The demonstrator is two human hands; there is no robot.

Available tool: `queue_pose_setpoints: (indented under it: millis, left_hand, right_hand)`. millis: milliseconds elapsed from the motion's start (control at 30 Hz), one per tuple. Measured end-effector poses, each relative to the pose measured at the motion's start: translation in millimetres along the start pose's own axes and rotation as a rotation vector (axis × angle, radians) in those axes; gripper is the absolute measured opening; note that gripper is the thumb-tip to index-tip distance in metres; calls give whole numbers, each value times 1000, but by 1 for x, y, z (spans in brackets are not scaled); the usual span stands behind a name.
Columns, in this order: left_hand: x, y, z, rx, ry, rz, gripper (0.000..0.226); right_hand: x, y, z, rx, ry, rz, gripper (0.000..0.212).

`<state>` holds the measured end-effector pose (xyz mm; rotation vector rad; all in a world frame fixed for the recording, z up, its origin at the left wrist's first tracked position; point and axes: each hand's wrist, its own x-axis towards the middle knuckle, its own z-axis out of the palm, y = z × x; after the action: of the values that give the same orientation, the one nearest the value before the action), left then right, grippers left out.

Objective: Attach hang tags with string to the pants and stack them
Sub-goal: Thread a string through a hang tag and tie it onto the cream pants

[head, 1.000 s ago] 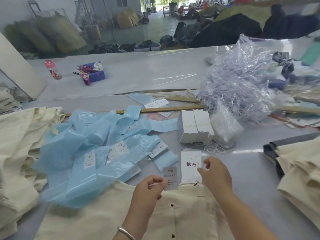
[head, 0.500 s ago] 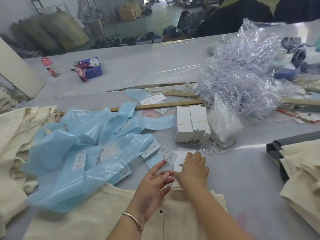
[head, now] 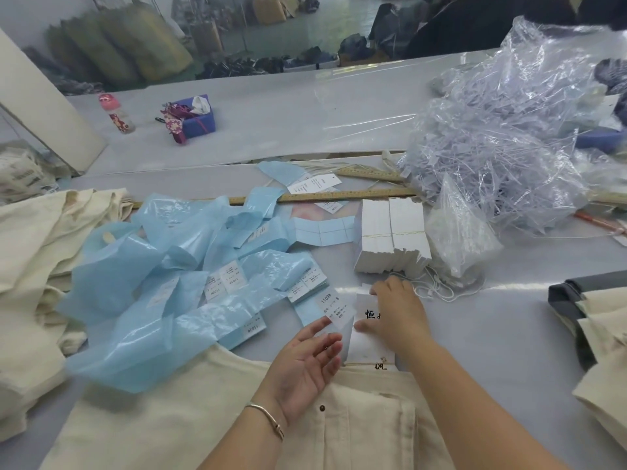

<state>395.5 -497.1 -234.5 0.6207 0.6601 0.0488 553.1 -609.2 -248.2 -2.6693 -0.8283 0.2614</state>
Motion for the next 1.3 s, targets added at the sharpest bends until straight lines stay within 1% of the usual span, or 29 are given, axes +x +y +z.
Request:
queue_pose_setpoints:
  millis: [133, 200, 233, 267, 300, 333, 367, 400, 433, 467, 500, 533, 567, 600, 633, 667, 700, 733, 767, 833, 867, 900, 1000, 1033, 1067, 1133, 1200, 1233, 1300]
  left_hand:
    - [0, -1, -1, -16, -4, 1, 48]
    - [0, -1, 0, -16, -7, 3, 50]
    - [0, -1, 0, -18, -9, 4, 50]
    - [-1, -1, 0, -23, -11, 6, 50]
    - [-2, -1, 1, -30, -14, 9, 50]
    - [-2, -1, 1, -38, -16, 12, 50]
    - [-3, -1, 1, -42, -16, 17, 50]
    - [-4, -1, 2, -41, -12, 26, 50]
    - [-5, 0, 3, -33, -7, 39, 49]
    - [-7, 1, 4, -13, 1, 58, 49]
    - [-9, 1, 6, 19, 9, 83, 48]
    - [-11, 2, 7, 67, 18, 116, 46]
    - [-15, 3, 9, 135, 28, 159, 43]
    - [-18, 4, 11, 230, 44, 213, 41]
    - [-22, 6, 14, 349, 69, 278, 40]
    - [-27, 8, 16, 470, 96, 356, 41]
    - [-32, 10, 19, 570, 121, 445, 42]
    - [-38, 13, 22, 637, 136, 537, 43]
    - [-44, 17, 25, 677, 136, 618, 43]
    - [-59, 25, 32, 736, 97, 730, 46]
    - [-67, 29, 34, 768, 65, 749, 49]
    - [-75, 31, 35, 795, 37, 742, 55]
    - [-96, 29, 32, 786, -11, 670, 71]
    - [-103, 27, 28, 767, -11, 657, 73]
    - [-110, 25, 24, 759, -7, 657, 73]
    - [-123, 22, 13, 760, 12, 672, 69]
    - [-135, 21, -1, 734, 46, 681, 66]
    - [-142, 20, -8, 711, 61, 679, 66]
    - [-156, 18, -23, 672, 67, 681, 66]
  right_hand:
    - [-9, 5, 3, 129, 9, -32, 48]
    - [-15, 6, 5, 218, 87, -60, 44]
    - [-19, 4, 4, 333, 147, -45, 47]
    - [-21, 2, 3, 507, 190, 13, 52]
    - [-23, 0, 0, 725, 200, 104, 56]
    - [-24, 0, -5, 951, 172, 210, 57]
    - [-25, -1, -11, 1169, 109, 302, 54]
    - [-26, 0, -15, 1319, -5, 387, 47]
    - [-29, 2, -19, 1382, -126, 446, 38]
    - [-33, 2, -20, 1372, -212, 470, 28]
    - [-36, 2, -20, 1302, -229, 459, 18]
    - [-38, 3, -19, 1195, -156, 434, 8]
    - [-39, 2, -22, 1109, -22, 388, 5]
    - [-39, 0, -27, 1090, 132, 340, 14]
    - [-39, -5, -38, 1155, 254, 296, 20]
    - [-39, -11, -51, 1284, 339, 264, 21]
    - [-40, -16, -63, 1385, 360, 237, 18]
    - [-43, -22, -73, 1446, 353, 194, 17]
    - [-49, -29, -82, 1435, 323, 140, 18]
    - [-66, -44, -91, 1346, 270, 53, 21]
    - [-77, -51, -92, 1295, 264, 36, 23]
    - [-89, -59, -92, 1248, 263, 37, 28]
    - [-124, -81, -82, 1181, 278, 81, 64]
    - [-134, -89, -78, 1162, 289, 104, 72]
    - [-145, -98, -73, 1163, 300, 119, 76]
    - [-165, -114, -66, 1263, 303, 137, 82]
    - [-185, -126, -58, 1337, 288, 166, 81]
    - [-195, -132, -55, 1348, 268, 179, 75]
    - [-213, -144, -46, 1397, 190, 202, 55]
